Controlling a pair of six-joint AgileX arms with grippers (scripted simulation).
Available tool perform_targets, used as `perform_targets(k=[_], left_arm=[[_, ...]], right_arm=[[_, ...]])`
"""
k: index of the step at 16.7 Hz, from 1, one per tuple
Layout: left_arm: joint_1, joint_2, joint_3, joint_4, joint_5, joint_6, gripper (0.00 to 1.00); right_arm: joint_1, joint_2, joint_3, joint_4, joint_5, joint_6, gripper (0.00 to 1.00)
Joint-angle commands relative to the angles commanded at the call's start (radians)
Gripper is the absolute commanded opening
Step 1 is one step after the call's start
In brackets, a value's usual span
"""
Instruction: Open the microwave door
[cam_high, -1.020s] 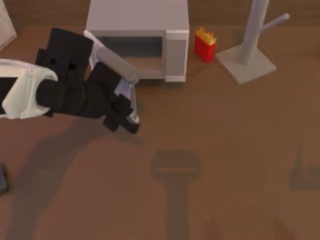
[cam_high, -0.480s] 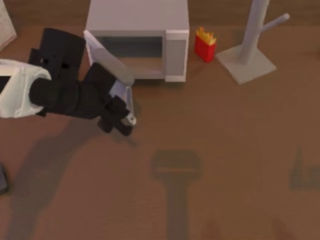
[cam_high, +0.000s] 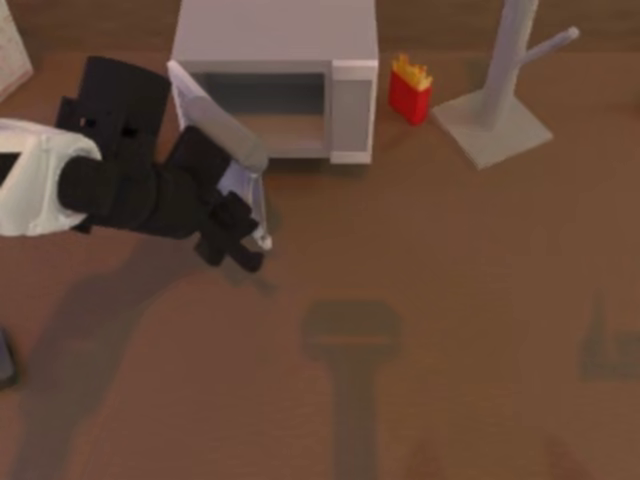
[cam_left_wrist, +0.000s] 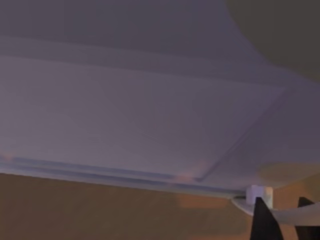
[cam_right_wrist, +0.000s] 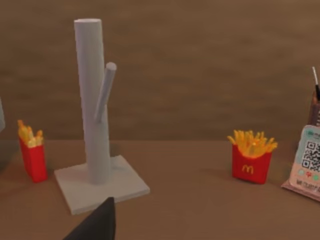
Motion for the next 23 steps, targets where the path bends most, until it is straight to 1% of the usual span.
perform_targets(k=[13, 16, 23], left_arm=[[0.0, 0.0, 0.0, 0.0, 0.0, 0.0, 0.0], [0.0, 0.001, -0.003, -0.007, 0.013, 0.008, 0.0], [0.042, -0.006, -0.001, -0.04, 0.065, 0.096, 0.0]], right_arm=[[0.0, 0.0, 0.0, 0.0, 0.0, 0.0, 1.0], [0.0, 0.0, 0.0, 0.0, 0.0, 0.0, 1.0], [0.0, 0.0, 0.0, 0.0, 0.0, 0.0, 1.0]])
